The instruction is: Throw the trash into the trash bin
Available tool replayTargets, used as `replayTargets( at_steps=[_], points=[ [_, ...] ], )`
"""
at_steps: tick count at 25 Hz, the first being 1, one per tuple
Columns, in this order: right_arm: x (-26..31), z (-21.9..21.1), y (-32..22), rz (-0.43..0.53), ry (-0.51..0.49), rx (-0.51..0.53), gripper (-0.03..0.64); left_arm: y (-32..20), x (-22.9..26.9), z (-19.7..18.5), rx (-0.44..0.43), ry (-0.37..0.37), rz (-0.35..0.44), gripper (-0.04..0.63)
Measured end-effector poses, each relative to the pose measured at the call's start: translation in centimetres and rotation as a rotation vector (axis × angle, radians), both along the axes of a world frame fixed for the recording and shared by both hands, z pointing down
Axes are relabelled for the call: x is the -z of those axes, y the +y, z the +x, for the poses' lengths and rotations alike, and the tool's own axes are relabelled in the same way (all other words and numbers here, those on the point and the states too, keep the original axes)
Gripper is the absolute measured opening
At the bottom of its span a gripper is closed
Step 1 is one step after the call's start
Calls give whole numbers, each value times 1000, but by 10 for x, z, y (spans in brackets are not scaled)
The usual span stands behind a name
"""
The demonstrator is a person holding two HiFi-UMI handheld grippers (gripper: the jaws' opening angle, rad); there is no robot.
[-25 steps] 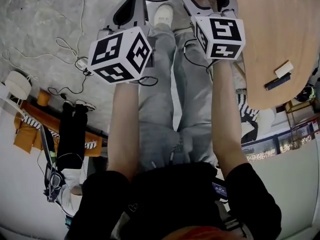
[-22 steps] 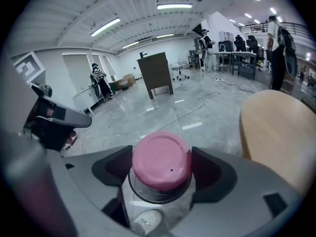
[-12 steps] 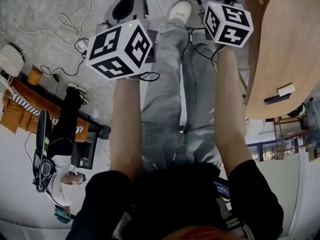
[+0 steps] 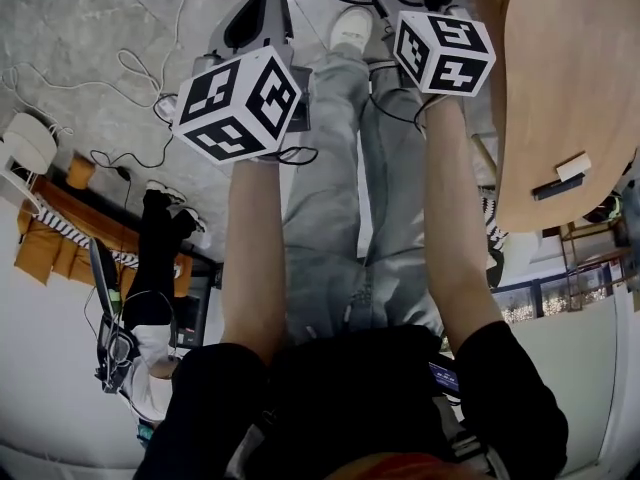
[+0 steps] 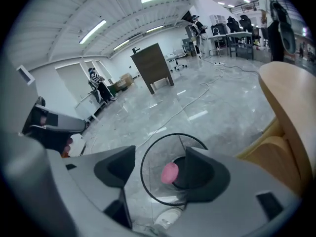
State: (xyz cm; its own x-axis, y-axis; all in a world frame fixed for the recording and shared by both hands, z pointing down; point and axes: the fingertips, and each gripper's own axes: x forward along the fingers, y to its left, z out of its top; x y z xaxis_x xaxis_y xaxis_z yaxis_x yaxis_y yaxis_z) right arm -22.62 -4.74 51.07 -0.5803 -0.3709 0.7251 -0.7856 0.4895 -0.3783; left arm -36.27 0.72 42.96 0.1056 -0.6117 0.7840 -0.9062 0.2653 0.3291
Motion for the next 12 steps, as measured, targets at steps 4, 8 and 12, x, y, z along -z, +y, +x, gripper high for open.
replayTargets(
  at_steps=[4, 8, 12],
  points=[
    [10, 21, 0, 20, 35, -81, 21, -7, 4, 15, -53, 10, 4, 6],
    [23, 38, 2, 7, -39, -114, 14, -21, 10, 36, -113, 10, 11, 6],
    [39, 57, 3, 15, -57, -160, 12, -34, 19, 60, -178, 13, 22, 6]
  ],
)
